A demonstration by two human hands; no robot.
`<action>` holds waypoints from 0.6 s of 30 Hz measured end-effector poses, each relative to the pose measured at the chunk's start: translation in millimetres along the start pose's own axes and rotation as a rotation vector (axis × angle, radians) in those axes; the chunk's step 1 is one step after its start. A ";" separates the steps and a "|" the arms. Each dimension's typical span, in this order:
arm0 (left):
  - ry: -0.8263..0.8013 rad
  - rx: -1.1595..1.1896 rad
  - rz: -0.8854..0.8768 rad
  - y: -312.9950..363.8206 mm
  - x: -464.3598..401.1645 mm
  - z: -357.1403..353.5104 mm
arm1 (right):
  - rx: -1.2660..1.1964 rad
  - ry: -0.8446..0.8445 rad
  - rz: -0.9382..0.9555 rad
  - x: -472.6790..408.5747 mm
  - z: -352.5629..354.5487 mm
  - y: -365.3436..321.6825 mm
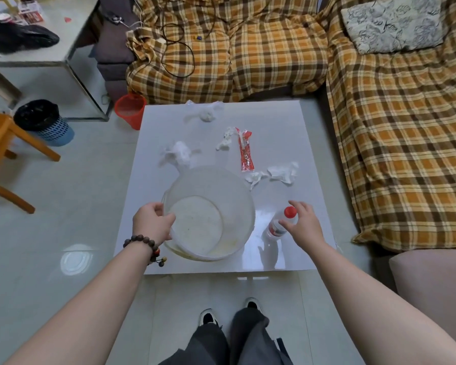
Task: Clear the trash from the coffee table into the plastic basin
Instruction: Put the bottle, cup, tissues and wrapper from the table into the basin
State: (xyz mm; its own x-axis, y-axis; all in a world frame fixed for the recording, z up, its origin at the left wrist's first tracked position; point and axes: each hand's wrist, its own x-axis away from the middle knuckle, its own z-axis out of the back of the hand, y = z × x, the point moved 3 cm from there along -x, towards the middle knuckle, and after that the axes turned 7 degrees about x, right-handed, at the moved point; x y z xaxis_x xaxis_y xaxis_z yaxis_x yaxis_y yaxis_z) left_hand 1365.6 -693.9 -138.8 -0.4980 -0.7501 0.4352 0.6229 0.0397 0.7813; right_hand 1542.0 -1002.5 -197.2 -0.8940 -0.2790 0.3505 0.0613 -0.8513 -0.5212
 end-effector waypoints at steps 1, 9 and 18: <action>0.018 -0.022 0.006 -1.4 -1.5 -3.8 | 0.007 -0.025 0.005 -7.9 -3.6 1.7; 0.103 -0.043 0.097 -19.5 -8.1 -18.7 | 0.050 -0.053 -0.055 -38.2 -9.6 12.1; 0.155 -0.048 0.084 -0.6 1.3 -10.6 | -0.343 0.255 0.231 -6.7 75.9 -68.1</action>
State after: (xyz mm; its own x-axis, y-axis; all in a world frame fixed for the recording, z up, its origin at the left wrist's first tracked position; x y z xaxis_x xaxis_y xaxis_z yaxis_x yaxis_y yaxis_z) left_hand 1371.0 -701.9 -143.5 -0.3461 -0.8387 0.4205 0.6885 0.0774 0.7211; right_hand 1577.5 -976.4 -105.0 -0.9571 -0.2893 0.0159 0.1597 -0.5727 -0.8041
